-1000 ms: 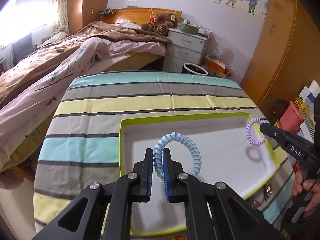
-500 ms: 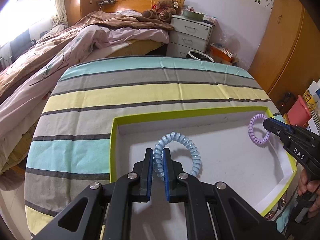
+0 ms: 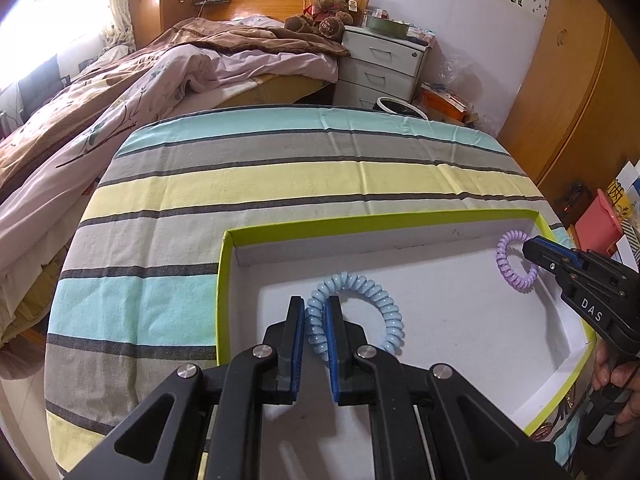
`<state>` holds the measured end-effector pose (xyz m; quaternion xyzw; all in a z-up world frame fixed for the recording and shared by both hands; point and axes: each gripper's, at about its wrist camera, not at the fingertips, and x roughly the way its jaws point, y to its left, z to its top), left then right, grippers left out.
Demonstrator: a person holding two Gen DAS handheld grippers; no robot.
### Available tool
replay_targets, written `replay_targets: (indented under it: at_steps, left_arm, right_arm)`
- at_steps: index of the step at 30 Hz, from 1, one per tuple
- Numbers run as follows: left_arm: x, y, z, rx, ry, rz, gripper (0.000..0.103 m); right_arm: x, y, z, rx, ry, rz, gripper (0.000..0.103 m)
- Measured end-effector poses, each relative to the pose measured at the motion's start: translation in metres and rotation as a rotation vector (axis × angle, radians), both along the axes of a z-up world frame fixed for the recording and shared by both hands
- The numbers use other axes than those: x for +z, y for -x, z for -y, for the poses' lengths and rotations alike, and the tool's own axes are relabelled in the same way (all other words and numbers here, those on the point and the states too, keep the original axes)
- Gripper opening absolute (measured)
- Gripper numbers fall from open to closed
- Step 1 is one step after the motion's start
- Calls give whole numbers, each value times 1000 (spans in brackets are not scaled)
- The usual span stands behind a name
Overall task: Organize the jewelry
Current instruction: 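Open both tools to drop the coil hair ties into the box, then grasp the black wristband with right tool while left tool moves to red tassel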
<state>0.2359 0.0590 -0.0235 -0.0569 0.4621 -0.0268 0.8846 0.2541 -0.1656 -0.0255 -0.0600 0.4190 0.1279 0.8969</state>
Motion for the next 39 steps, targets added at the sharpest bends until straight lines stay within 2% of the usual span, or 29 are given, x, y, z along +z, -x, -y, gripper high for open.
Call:
replay_targets:
  at_steps: [2,4,6,8,18,26,30,32,39]
  left_arm:
    - [1,1,-1,4,3,1,11]
    - [2,3,-1,1,4,7,16]
    - [4,5,-2,8,19,8,26]
    - [7,10,-2,8,27,16,29]
    - [38,47,-2,8,35,100,32]
    - [55,93,-2,5,62,148,36]
    - [54,117,-1,-3,69,151,46]
    - [52,125,-3,7,80,152,46]
    - [43,156,-4,12,92,148,46]
  right_arm:
    - [0,1,0,2,1,4,11]
    - [1,2,0,2,-5,8,12]
    - [3,3,1,-4,-8,16,14]
    - [6,6,3,-6,-19,24,17]
    - [27,31,7,-8,-61,70,17]
    - [39,68,13,9,-112,95,18]
    - [40,93,15,26,-125,102,24]
    - [38,106,17,33,-140,95,33]
    - [27,137,15,67,-159,61,34]
